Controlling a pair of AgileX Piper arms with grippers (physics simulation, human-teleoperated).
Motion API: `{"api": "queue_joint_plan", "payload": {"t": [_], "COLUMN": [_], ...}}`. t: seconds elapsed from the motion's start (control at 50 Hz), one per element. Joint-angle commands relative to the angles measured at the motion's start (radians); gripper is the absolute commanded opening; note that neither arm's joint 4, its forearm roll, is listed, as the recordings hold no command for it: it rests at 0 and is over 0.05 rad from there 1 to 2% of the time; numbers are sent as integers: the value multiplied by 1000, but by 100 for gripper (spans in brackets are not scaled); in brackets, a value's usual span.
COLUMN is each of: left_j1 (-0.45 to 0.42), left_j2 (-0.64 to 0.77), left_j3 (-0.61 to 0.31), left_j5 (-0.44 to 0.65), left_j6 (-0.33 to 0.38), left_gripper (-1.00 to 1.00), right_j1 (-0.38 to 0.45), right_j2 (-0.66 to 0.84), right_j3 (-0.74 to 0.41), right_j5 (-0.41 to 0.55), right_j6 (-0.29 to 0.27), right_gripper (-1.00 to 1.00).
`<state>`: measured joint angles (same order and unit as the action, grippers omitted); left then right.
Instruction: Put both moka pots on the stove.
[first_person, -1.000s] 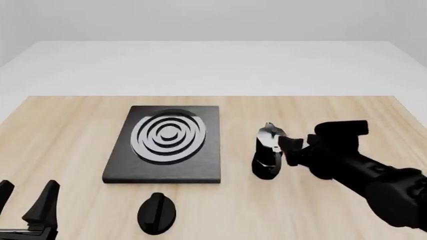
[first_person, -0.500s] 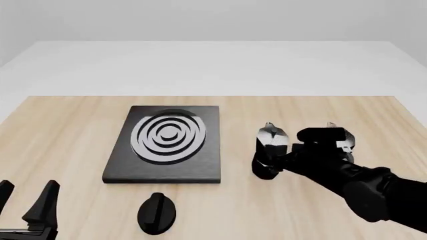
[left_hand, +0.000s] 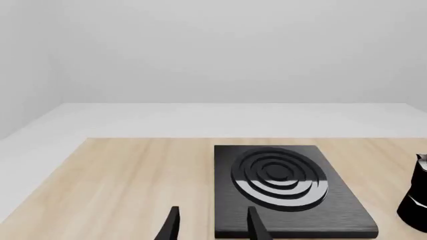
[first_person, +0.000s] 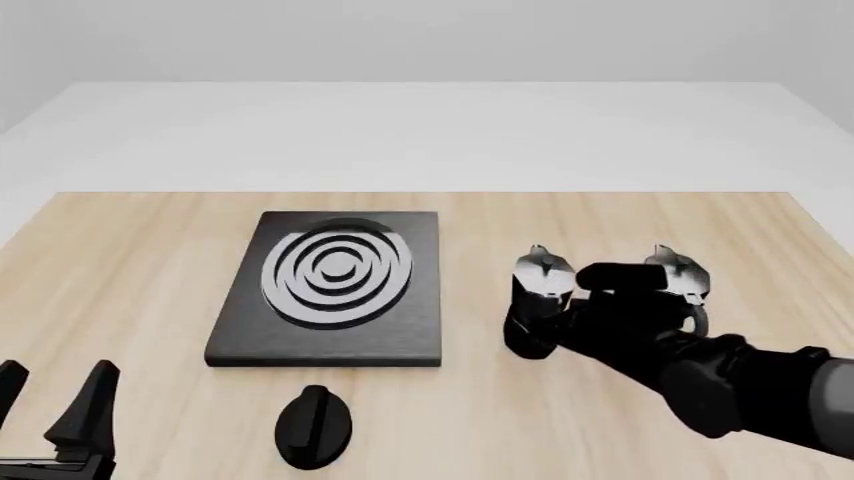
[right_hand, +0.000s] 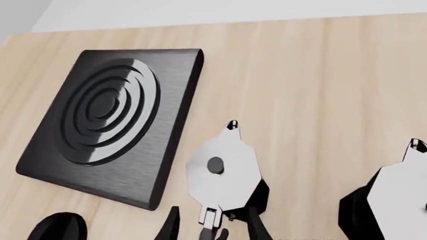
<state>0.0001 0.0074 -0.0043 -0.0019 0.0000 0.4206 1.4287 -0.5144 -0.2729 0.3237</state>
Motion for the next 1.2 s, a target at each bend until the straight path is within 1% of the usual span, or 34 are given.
{"api": "queue_joint_plan", "payload": {"t": [0.02,0.04,0.08,0.12,0.16,0.18,0.2,0.22,0.24,0.26,0.28,0.3,0.32,0.34,0.38,0.46,0.48,0.62,0.64,0.68,0.7,0.74,0.78,0.84,0.88,0.9,0.98,1.08,1.12,1.2], "left_j1": [0,0,0,0,0,0,0,0,0,0,0,0,0,0,0,0,0,0,0,0,0,0,0,0,0,0,0,0,0,0], "left_j2": [0,0,0,0,0,0,0,0,0,0,0,0,0,0,0,0,0,0,0,0,0,0,0,0,0,0,0,0,0,0], "left_j3": [0,0,0,0,0,0,0,0,0,0,0,0,0,0,0,0,0,0,0,0,0,0,0,0,0,0,0,0,0,0], "left_j5": [0,0,0,0,0,0,0,0,0,0,0,0,0,0,0,0,0,0,0,0,0,0,0,0,0,0,0,0,0,0], "left_j6": [0,0,0,0,0,0,0,0,0,0,0,0,0,0,0,0,0,0,0,0,0,0,0,0,0,0,0,0,0,0], "left_gripper": [100,100,100,100,100,100,100,100,100,100,100,100,100,100,100,100,100,100,100,100,100,100,100,100,100,100,100,100,100,100], "right_j1": [5,5,1,-1,-8,13,-18,-5,9,-3,24,24,19,27,26,41,37,58,52,60,56,72,84,85,82,87,87,87,88,95], "right_j2": [31,33,30,34,36,44,31,47,62,41,58,58,50,60,50,52,44,21,1,-5,-18,-34,-67,-85,-110,-114,-143,-168,-174,-161], "right_j3": [7,6,7,11,14,11,22,10,4,14,2,2,3,0,-3,-9,-7,-25,-25,-39,-38,-49,-62,-78,-86,-93,-108,-149,-174,-217], "right_j5": [-17,-17,-16,-21,-18,-29,-27,-26,-26,-30,-27,-27,-28,-30,-25,-22,-23,-11,-9,6,5,14,31,57,66,74,92,124,139,157], "right_j6": [23,30,23,35,35,57,43,46,69,53,66,66,49,57,45,50,38,28,11,14,3,-3,-30,-30,-53,-51,-75,-110,-138,-164], "right_gripper": [100,100,100,100,100,100,-100,-100,-100,-100,-100,-100,-100,-100,-100,-100,-100,-100,-100,-100,-100,-100,-100,-100,-100,-100,-100,-100,-100,-100]}}
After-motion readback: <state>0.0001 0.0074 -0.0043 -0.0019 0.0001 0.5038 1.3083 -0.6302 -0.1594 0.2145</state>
